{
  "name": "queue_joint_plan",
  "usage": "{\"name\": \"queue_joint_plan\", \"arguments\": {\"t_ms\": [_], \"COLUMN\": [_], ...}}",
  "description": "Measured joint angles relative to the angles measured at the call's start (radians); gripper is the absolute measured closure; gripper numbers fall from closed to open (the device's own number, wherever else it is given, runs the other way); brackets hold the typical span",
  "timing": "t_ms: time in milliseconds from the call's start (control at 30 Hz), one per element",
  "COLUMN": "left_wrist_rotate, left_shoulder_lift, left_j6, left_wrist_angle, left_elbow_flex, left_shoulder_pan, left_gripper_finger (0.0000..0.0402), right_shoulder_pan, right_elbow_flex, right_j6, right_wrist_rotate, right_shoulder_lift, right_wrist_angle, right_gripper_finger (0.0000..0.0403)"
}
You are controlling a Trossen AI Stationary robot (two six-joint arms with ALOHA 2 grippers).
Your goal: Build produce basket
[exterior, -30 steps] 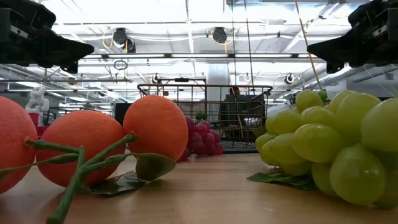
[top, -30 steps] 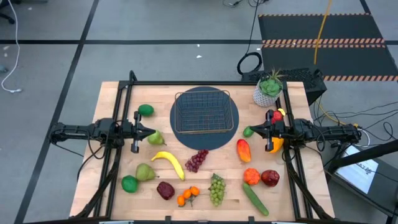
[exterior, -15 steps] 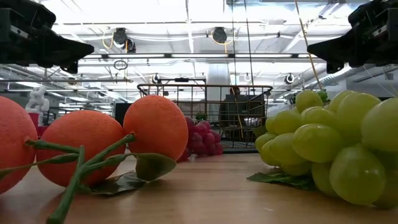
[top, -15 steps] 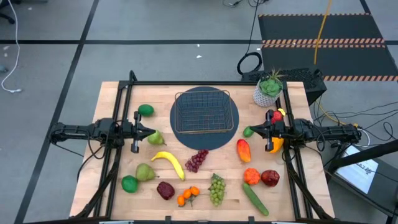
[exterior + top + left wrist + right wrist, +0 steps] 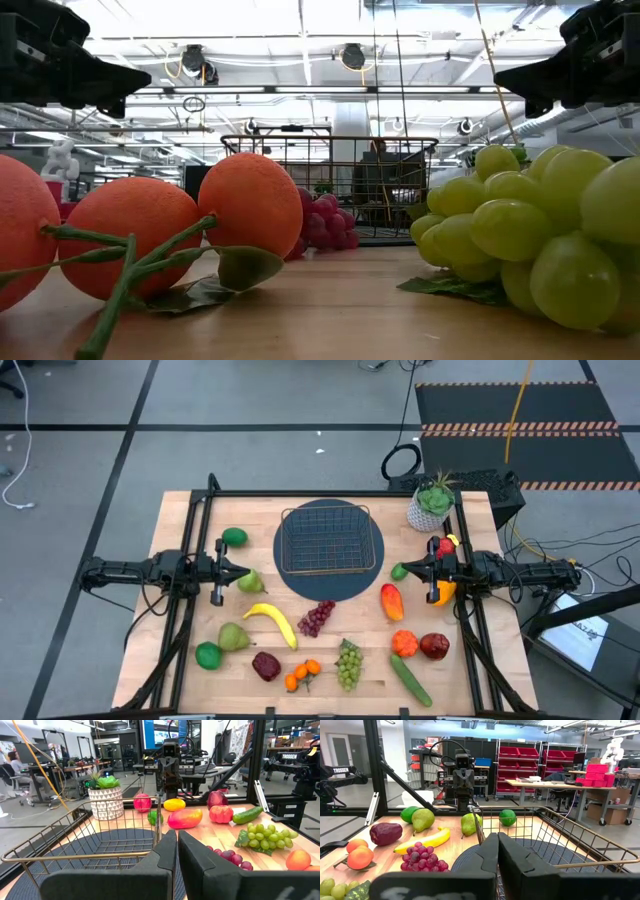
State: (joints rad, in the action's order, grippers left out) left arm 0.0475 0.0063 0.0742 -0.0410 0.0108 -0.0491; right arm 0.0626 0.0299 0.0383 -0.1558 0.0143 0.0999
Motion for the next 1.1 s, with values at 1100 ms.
{"name": "queue_joint_plan", "arguments": {"t_ms": [1100], "left_wrist_rotate": [0.0], "left_shoulder_lift": [0.0], "left_j6": [0.0], "left_wrist_angle": [0.0], "left_elbow_flex": [0.0], "left_shoulder_pan": [0.0], "left_gripper_finger": [0.038], "right_shoulder_pan": [0.0], "right_elbow_flex": [0.0], "right_j6": [-0.084], "right_wrist_rotate": [0.0], "right_shoulder_lift": [0.0], "right_wrist_angle": [0.014], "right_gripper_finger": [0.0403]}}
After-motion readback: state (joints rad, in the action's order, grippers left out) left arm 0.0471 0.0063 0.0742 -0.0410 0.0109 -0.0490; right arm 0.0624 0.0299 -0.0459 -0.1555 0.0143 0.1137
